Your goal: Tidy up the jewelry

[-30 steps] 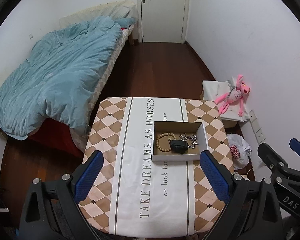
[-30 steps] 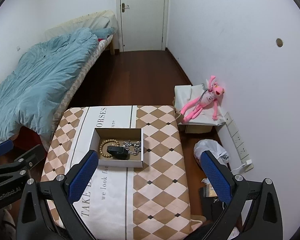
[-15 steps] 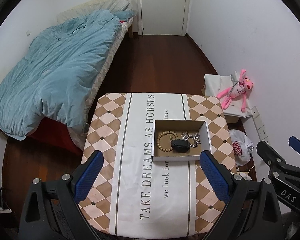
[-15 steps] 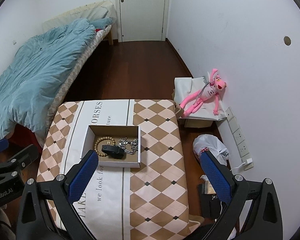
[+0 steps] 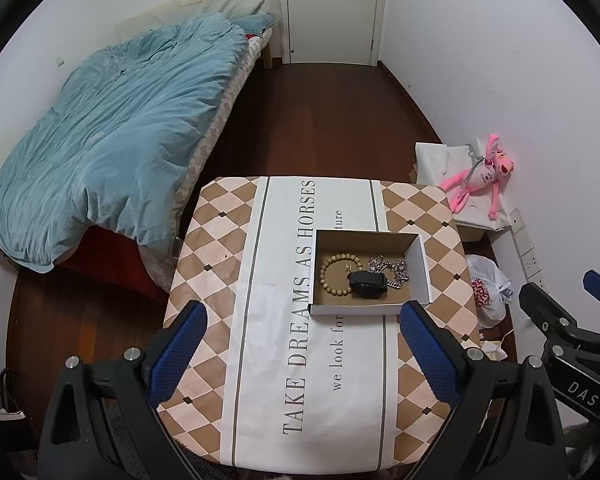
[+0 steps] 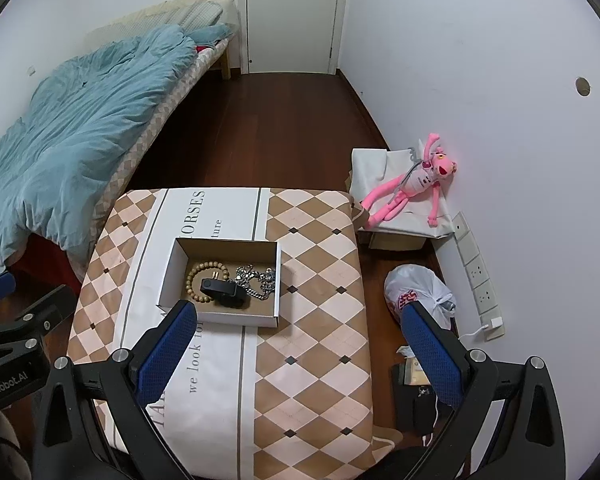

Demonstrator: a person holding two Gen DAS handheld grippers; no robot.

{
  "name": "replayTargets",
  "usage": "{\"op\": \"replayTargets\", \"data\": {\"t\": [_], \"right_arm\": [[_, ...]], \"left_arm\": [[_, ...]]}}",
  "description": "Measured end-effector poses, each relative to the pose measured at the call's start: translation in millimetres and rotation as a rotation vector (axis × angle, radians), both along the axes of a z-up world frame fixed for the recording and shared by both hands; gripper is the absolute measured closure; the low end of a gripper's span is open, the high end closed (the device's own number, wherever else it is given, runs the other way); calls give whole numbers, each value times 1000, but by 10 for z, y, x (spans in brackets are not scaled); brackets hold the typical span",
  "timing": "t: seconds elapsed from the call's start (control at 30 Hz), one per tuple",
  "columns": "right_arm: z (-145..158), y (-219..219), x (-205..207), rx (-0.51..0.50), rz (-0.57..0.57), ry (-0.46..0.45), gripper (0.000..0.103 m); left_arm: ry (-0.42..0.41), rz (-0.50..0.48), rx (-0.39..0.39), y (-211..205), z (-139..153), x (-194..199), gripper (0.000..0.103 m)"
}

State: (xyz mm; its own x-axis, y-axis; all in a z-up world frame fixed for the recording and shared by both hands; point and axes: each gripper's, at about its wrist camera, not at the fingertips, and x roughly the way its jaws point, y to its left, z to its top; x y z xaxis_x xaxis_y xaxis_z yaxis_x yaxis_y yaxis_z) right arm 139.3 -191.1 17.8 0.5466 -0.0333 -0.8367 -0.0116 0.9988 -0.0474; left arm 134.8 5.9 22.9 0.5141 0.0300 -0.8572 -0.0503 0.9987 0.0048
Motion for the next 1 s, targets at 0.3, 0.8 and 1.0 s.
{"op": "replayTargets", "data": {"t": [0.3, 0.8, 1.0], "right_arm": [[2, 32, -7, -7, 10, 5, 0], [7, 27, -12, -3, 11, 6, 0], [12, 32, -23, 3, 10, 6, 0]], "left_arm": [[-2, 1, 6, 5, -19, -14, 5], [3, -1, 5, 15, -36, -26, 5], [-5, 2, 11, 28, -31, -50, 5]]}}
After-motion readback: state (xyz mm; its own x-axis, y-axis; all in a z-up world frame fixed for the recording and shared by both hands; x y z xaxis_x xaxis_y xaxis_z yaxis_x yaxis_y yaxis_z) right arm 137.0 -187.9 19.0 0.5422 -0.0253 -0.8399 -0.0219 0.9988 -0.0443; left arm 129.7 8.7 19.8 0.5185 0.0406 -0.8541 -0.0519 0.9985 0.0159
